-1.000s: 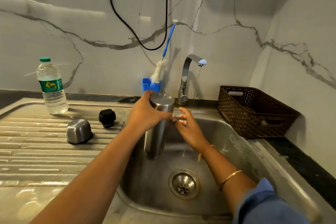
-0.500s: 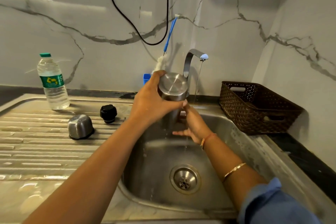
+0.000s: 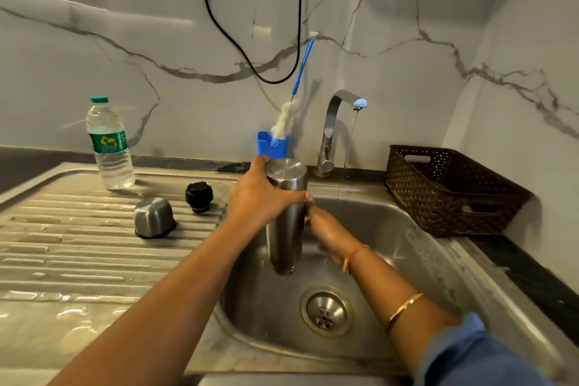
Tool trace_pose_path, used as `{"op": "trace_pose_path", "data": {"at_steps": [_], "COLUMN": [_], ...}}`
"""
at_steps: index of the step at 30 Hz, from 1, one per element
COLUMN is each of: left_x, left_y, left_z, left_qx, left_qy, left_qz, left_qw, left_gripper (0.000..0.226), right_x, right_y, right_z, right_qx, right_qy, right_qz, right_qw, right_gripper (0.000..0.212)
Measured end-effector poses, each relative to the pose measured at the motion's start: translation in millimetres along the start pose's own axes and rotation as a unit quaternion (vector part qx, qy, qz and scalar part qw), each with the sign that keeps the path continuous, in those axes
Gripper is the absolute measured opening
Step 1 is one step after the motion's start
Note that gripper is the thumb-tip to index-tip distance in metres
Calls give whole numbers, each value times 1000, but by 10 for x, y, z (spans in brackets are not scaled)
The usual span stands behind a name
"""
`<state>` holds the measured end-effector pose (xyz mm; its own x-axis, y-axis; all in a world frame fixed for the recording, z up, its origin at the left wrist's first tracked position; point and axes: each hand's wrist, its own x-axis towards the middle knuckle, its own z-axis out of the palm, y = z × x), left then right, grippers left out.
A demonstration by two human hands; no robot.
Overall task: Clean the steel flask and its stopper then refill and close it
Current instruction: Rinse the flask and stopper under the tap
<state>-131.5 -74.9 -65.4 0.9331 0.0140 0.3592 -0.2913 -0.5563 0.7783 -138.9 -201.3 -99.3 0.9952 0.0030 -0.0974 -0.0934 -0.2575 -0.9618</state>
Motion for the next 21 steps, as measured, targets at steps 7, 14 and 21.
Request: {"op": "trace_pose_path", "data": {"at_steps": [7,14,21], "left_x": [54,-84,22], "left_y": [390,-215,-82], "left_z": [-314,-11,-522], "left_qx": [-135,-129,-280], "left_qy": [107,20,124], "left_qz": [133,-28,-6], "left_qw": [976,991,952], "left_gripper": [78,69,67], "right_x": [77,90,-64], "right_y": [-269,145,-87], "right_z": [135,240,373], "right_qx": [168,82,52], "right_qy": [95,12,27], "right_qz": [-302,-122,-253], "right_qw": [933,989,966], "right_gripper": [41,32,24]}}
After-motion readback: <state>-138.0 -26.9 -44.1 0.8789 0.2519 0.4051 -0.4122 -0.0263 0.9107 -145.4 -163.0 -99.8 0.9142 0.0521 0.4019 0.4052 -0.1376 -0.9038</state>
